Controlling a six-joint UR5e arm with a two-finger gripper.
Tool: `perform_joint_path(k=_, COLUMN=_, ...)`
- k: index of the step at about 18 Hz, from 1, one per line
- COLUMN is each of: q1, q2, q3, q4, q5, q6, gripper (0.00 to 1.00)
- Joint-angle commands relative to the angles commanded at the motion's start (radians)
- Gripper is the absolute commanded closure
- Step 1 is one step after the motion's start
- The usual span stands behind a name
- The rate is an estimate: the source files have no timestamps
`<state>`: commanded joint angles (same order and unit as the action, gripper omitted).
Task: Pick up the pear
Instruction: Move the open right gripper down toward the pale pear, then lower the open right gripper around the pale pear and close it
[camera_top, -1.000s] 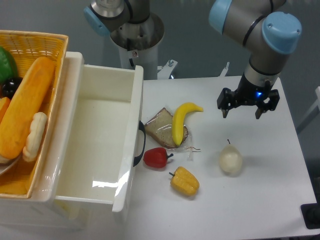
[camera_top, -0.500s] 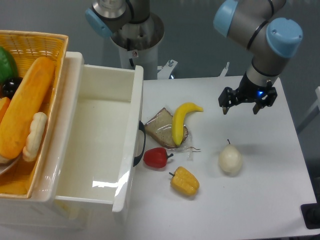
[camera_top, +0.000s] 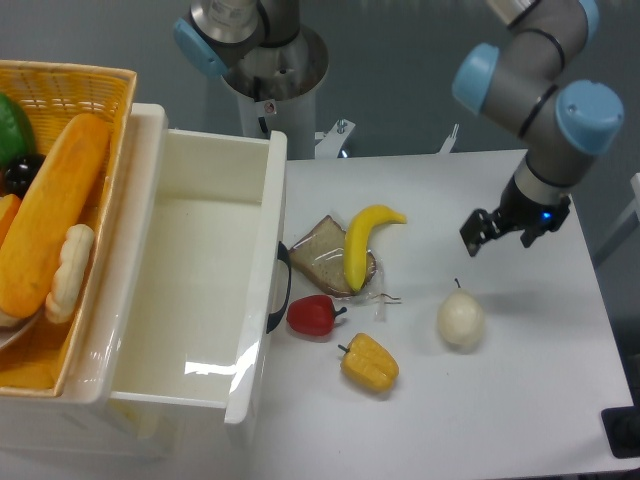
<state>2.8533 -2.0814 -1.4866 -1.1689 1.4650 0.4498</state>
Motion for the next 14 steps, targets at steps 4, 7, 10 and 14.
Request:
perform_joint_path(k=4, q1=-0.048, q2=-0.038, q3=0.023, q4=0.037, q5=-0.002, q6=-0.059, gripper=0.00)
perform_joint_path(k=7, q1=-0.068, q2=-0.054, q3=0.026, q4=0.037, q5=-0.002, q6=-0.065, gripper=0.00)
perform_joint_path(k=10, q1=-0.094, q2=-0.069, q3=0.031, q4=0.037, q5=-0.002, q6=-0.065, gripper=0.00)
perform_joint_path(k=14, q1=-0.103, q2=-0.080, q3=0.035, q4=0.038, q5=-0.002, q6=-0.065, gripper=0.00)
